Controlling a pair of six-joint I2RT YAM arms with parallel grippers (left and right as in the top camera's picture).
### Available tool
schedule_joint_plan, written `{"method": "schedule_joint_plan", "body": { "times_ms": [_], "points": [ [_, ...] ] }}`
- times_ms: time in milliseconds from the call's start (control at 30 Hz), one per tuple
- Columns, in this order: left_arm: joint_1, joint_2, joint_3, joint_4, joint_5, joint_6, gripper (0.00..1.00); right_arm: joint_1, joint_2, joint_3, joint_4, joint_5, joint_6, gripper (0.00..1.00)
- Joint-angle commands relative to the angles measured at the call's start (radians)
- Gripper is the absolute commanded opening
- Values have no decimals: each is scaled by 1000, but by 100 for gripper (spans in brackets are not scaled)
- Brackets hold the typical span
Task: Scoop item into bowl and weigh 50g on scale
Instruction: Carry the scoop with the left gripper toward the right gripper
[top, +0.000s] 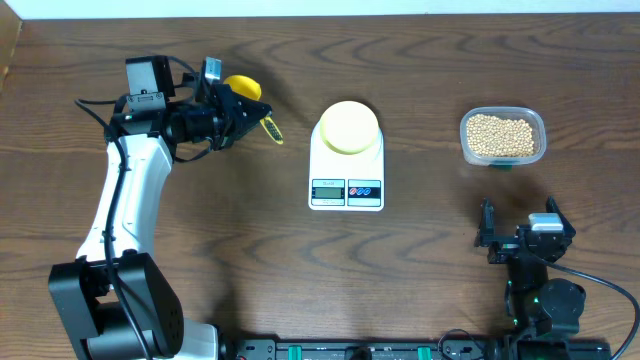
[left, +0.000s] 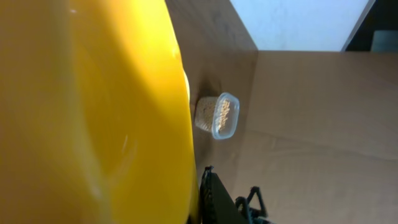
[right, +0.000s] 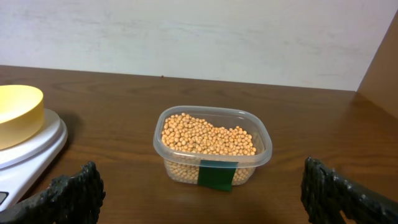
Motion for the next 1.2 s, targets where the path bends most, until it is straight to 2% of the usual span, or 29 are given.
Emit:
{"method": "schedule_joint_plan", "body": {
  "times_ms": [0, 167, 333, 400, 567, 900, 1167],
  "points": [
    [3, -19, 26, 51, 19, -110, 7, -7, -5, -2, -4, -3, -10, 99],
    [3, -19, 26, 157, 16, -179, 7, -7, -5, -2, -4, -3, -10, 99],
    [3, -19, 26, 275, 11, -301, 7, -7, -5, -2, -4, -3, -10, 99],
    [3, -19, 26, 284, -10, -314, 7, -7, -5, -2, -4, -3, -10, 99],
    [-4, -19, 26, 289, -95, -462, 7, -7, -5, -2, -4, -3, -10, 99],
    [-32, -18, 26, 303, -300, -474, 7, -7, -5, -2, -4, -2, -10, 99],
    [-35, -18, 26, 303, -288, -447, 7, -7, -5, -2, -4, -2, -10, 99]
  ]
}}
